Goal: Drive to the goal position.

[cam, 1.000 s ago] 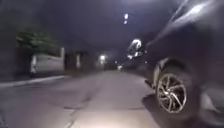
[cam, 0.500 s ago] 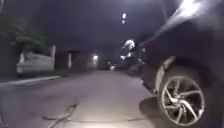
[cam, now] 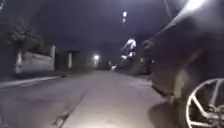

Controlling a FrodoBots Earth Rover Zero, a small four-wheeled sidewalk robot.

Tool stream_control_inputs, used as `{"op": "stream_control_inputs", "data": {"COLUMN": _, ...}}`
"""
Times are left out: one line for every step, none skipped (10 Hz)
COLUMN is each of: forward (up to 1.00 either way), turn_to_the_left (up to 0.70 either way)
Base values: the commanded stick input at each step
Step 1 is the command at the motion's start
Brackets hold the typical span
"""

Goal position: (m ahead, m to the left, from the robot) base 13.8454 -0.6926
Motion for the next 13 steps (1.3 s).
{"op": "stream_control_inputs", "data": {"forward": 0.70, "turn_to_the_left": 0.00}}
{"op": "stream_control_inputs", "data": {"forward": 0.70, "turn_to_the_left": 0.00}}
{"op": "stream_control_inputs", "data": {"forward": 0.70, "turn_to_the_left": 0.00}}
{"op": "stream_control_inputs", "data": {"forward": 0.70, "turn_to_the_left": 0.00}}
{"op": "stream_control_inputs", "data": {"forward": 0.70, "turn_to_the_left": 0.00}}
{"op": "stream_control_inputs", "data": {"forward": 0.70, "turn_to_the_left": 0.00}}
{"op": "stream_control_inputs", "data": {"forward": 0.70, "turn_to_the_left": 0.00}}
{"op": "stream_control_inputs", "data": {"forward": 0.70, "turn_to_the_left": 0.00}}
{"op": "stream_control_inputs", "data": {"forward": 0.70, "turn_to_the_left": 0.00}}
{"op": "stream_control_inputs", "data": {"forward": 0.70, "turn_to_the_left": 0.00}}
{"op": "stream_control_inputs", "data": {"forward": 0.70, "turn_to_the_left": 0.00}}
{"op": "stream_control_inputs", "data": {"forward": 0.70, "turn_to_the_left": 0.00}}
{"op": "stream_control_inputs", "data": {"forward": 0.70, "turn_to_the_left": 0.00}}
